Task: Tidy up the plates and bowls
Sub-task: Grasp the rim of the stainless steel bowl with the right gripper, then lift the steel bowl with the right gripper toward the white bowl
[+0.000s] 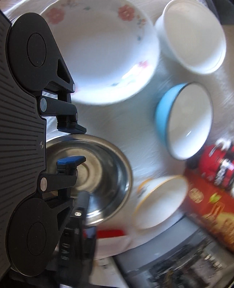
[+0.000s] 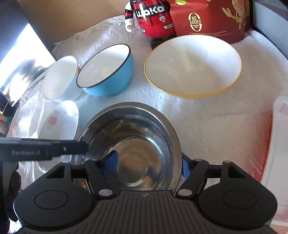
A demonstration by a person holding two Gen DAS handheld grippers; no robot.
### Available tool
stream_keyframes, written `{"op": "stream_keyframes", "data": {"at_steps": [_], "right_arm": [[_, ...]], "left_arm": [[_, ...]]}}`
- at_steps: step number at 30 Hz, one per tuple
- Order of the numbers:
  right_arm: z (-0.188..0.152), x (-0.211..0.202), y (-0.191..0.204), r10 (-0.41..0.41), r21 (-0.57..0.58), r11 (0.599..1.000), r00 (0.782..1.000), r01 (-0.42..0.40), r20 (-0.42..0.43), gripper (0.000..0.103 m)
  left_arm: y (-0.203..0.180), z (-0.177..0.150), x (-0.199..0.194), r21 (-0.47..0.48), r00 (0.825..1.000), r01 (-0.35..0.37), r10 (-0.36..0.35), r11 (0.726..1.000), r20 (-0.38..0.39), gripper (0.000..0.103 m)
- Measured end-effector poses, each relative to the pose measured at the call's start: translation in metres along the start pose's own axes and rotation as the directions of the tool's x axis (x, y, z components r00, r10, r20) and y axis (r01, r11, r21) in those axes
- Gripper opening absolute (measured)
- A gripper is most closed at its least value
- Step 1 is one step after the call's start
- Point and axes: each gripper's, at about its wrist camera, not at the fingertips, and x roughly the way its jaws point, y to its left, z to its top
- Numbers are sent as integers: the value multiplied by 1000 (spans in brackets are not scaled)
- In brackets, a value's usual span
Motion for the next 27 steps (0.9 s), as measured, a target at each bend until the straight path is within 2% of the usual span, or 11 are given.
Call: {"op": "stream_keyframes", "data": {"at_steps": [2,5,12,18,21,25,27], "right_arm": [[-4,-3,-7,-8,-9,1000,1000,8,-13,72],[-10,7,-17,-34,18,999,998,35,-51,72],[-7,18,-14,-26,1,1000,997,27,-78,80],[1,28,-9,26,-58,998,987,-36,-158,103],[4,30,-6,13,-55,998,984,-23,-177,103],[10,32,-11,17,17,1000,980,-14,-196,103],[12,34,-8,8,-12,1000,974,-11,-225,103]], "left_arm": [[-1,-8,8,-7,999,26,-27,1000,-35,21],[0,-15,23,-38,997,2,-4,999,-74,20],[0,-15,30,-62,997,-16,12,998,-71,22],[4,-20,25,-89,998,-33,27,995,-64,23],[11,-23,19,-113,997,-53,47,992,-58,23],[17,-26,14,-149,997,-66,60,987,-45,23],[18,-27,15,-164,997,-64,58,984,-44,23]]}}
